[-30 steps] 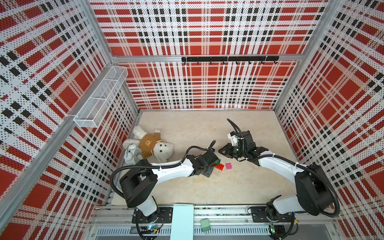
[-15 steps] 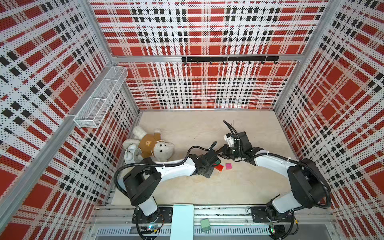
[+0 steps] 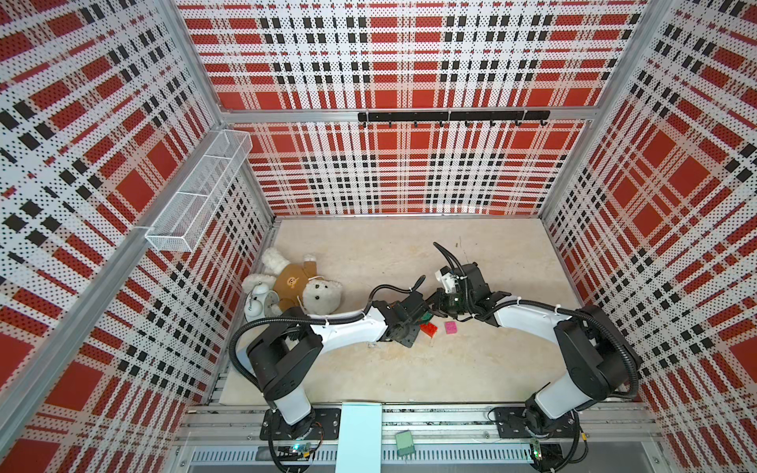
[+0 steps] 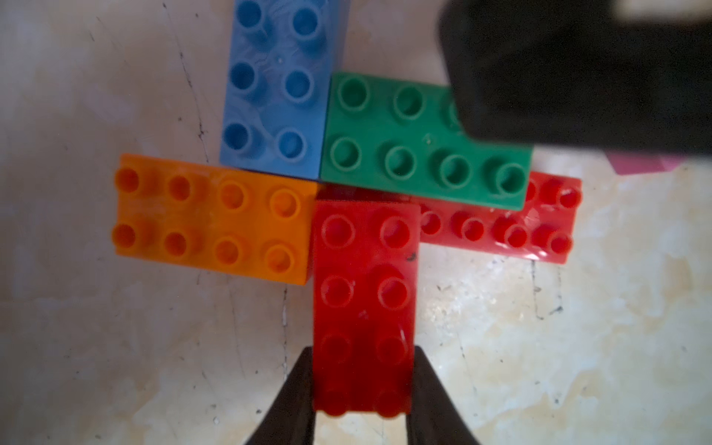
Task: Assemble a small pinwheel with lego
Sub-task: Assemble the lego brick with the lego brick.
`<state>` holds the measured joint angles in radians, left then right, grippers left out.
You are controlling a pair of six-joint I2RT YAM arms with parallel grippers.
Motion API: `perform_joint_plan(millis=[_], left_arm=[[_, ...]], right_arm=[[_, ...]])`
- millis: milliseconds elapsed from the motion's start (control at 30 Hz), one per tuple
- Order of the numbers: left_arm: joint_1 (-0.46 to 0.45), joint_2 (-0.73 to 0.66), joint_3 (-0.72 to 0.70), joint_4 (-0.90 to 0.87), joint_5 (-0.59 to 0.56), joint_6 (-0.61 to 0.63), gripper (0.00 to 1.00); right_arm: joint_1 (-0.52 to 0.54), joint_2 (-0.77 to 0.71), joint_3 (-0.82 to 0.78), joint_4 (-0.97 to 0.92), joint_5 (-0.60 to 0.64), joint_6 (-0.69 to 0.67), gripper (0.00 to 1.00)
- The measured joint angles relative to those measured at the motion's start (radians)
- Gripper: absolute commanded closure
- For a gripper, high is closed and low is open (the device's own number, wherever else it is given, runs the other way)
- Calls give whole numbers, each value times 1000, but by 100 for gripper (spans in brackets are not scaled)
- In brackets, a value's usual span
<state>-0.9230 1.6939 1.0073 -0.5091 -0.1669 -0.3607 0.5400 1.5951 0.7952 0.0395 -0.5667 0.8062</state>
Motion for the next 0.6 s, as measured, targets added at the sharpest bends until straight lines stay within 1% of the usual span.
perform_joint_plan(millis=[233,400,600], left_arm=[[19,0,10,-2,32,28,83],[21,0,22,-14,31,41,78],[27,7,32,-33,28,52,78]], right_arm=[[4,4,-7,-16,30,-2,93],[9,37,-6,-55,53,-5,95],[11,45,0,-73,60,-7,95]])
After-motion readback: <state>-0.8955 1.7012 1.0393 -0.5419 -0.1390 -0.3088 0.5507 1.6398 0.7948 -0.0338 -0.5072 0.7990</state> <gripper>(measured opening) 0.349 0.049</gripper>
